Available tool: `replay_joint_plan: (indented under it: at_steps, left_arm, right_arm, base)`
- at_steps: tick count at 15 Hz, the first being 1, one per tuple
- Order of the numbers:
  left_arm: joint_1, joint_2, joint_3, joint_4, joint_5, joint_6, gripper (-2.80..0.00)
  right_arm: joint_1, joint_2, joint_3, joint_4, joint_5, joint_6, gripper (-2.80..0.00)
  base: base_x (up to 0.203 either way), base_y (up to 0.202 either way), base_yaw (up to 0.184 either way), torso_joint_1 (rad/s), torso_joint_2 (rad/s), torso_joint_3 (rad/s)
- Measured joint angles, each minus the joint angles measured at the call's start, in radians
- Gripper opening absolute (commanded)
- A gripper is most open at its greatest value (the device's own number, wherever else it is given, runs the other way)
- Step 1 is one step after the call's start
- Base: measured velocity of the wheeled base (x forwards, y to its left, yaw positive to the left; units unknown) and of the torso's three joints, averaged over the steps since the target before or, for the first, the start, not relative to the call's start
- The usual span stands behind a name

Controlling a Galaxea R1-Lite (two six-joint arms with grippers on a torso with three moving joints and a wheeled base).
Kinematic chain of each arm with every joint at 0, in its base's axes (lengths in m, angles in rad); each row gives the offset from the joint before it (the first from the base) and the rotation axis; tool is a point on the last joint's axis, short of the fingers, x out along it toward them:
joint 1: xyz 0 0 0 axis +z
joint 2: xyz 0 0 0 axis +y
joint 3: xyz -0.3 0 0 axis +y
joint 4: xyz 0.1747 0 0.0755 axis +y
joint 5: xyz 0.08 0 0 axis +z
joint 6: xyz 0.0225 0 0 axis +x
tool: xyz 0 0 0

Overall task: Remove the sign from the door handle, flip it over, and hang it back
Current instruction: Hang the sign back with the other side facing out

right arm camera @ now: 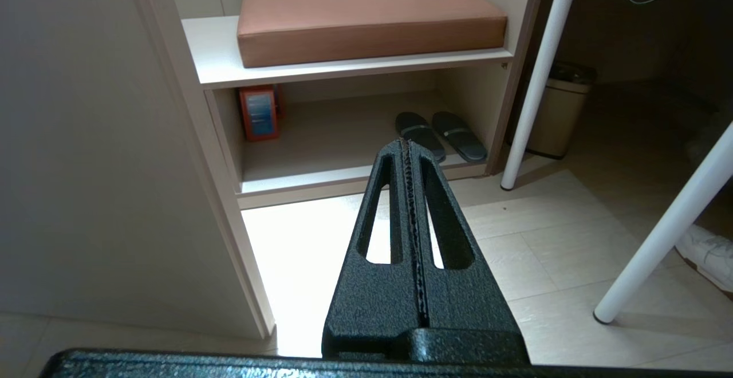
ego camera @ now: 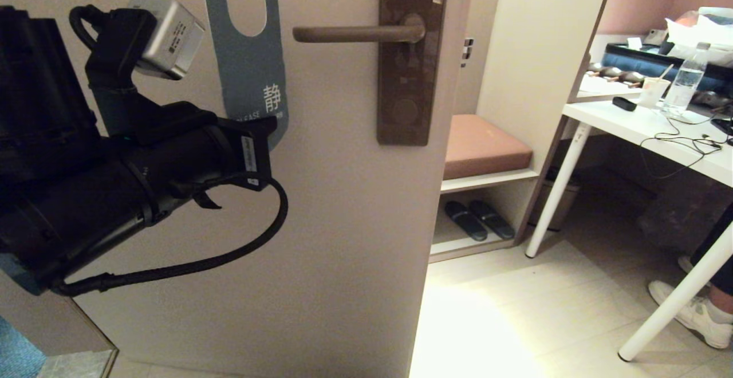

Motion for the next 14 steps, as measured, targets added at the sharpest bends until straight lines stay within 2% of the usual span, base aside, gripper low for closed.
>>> replay_joint_plan:
  at_steps: [14]
  left_arm:
    - [-0.001, 0.108, -0.074, 0.001, 0.000, -0.002, -2.80]
  right_arm:
    - [0.000, 0.000, 0.000, 0.000, 0.001, 0.000, -2.80]
  base:
    - [0.000, 0.000, 0.000, 0.000, 0.00, 0.000]
